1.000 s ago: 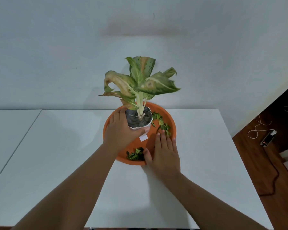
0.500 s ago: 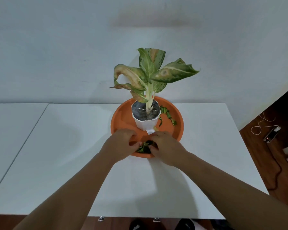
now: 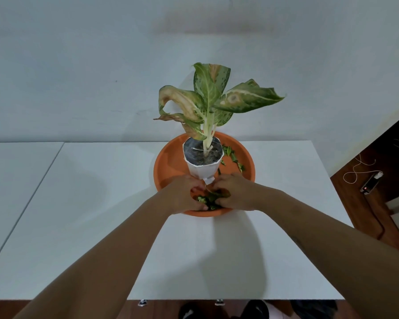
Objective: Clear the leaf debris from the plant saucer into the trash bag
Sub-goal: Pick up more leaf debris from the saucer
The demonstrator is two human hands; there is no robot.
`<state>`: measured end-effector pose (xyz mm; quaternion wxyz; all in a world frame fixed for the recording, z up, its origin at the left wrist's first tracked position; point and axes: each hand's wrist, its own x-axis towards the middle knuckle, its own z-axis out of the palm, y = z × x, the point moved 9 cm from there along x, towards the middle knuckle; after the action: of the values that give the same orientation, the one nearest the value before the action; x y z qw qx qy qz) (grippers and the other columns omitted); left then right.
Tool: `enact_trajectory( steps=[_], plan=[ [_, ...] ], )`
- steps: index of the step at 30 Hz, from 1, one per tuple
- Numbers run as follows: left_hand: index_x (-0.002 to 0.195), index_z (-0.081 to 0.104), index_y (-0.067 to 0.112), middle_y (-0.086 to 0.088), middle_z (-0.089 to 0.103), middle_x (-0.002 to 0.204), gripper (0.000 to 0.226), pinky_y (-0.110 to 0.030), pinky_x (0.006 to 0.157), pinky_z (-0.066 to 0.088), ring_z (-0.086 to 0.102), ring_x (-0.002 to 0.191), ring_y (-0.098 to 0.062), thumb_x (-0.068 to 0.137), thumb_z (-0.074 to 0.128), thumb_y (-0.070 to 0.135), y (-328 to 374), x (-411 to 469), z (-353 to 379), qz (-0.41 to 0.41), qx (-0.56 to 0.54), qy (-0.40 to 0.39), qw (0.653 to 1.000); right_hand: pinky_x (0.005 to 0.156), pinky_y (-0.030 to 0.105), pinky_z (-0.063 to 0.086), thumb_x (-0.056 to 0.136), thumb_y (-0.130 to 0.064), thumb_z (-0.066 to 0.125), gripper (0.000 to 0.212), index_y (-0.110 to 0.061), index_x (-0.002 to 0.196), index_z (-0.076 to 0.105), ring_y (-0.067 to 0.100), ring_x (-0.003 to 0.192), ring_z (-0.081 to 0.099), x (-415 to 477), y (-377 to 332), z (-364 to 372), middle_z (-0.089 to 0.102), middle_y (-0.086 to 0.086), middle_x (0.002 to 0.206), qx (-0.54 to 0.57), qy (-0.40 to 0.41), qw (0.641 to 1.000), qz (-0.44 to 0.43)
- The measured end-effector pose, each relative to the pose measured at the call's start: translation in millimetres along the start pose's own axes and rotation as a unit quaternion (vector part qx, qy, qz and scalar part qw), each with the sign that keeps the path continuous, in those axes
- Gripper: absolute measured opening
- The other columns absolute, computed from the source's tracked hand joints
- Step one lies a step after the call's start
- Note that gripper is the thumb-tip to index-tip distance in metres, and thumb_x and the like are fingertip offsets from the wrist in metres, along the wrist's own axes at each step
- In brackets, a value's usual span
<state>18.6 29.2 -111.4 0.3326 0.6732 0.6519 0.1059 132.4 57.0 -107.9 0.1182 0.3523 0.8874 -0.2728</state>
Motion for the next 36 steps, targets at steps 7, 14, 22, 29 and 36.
enact_trajectory(
  steps=[7,14,22,29,36],
  plan=[
    [0.108,0.068,0.027,0.009,0.063,0.1,0.048,-0.023,0.075,0.05,0.059,0.093,-0.009,0.065,0.086,0.035,-13.7,-1.1,-5.7,-0.03,-0.042,0.007,0.999,0.107,0.037,0.03,0.076,-0.042,0.072,0.068,-0.029,0.138,0.047,0.025,0.125,0.036,-7.1,3.3,-13.8,0.045,0.005,0.134,0.007,0.015,1.0,0.02],
    [0.092,0.07,0.019,0.004,0.067,0.102,0.023,-0.02,0.07,0.046,0.061,0.093,-0.014,0.072,0.081,0.02,3.4,2.4,-0.4,0.016,0.021,0.027,0.999,0.078,0.019,0.041,0.083,-0.014,0.065,0.033,-0.018,0.116,0.066,0.021,0.103,0.051,0.5,-17.3,-6.1,0.05,0.001,0.108,0.021,0.02,0.999,-0.035],
    [0.086,0.069,0.024,0.01,0.066,0.087,0.015,-0.016,0.068,0.048,0.062,0.086,-0.01,0.079,0.074,0.012,-6.2,-1.6,-6.3,-0.034,-0.043,0.034,0.998,0.076,0.022,0.035,0.08,-0.024,0.072,0.041,-0.021,0.12,0.063,0.018,0.098,0.048,3.2,0.6,-17.3,0.048,0.001,0.104,0.011,0.023,1.0,0.0],
    [0.104,0.063,0.022,0.001,0.058,0.115,0.042,-0.024,0.082,0.05,0.058,0.101,-0.017,0.071,0.082,0.04,12.6,1.4,7.2,-0.034,0.023,0.049,0.998,0.094,0.032,0.043,0.069,-0.04,0.078,0.082,-0.038,0.141,0.038,0.026,0.116,0.041,7.3,15.9,-12.8,0.032,0.006,0.129,0.009,-0.009,0.998,0.058],
    [0.083,0.068,0.015,0.001,0.067,0.092,0.009,-0.025,0.071,0.048,0.059,0.085,-0.013,0.078,0.072,0.008,11.7,-6.7,-6.2,-0.003,0.027,0.062,0.998,0.064,0.015,0.039,0.084,-0.006,0.06,0.022,-0.007,0.105,0.067,0.021,0.089,0.055,-1.1,-2.0,-15.9,0.056,0.001,0.091,0.019,0.017,0.999,-0.02]
  ],
)
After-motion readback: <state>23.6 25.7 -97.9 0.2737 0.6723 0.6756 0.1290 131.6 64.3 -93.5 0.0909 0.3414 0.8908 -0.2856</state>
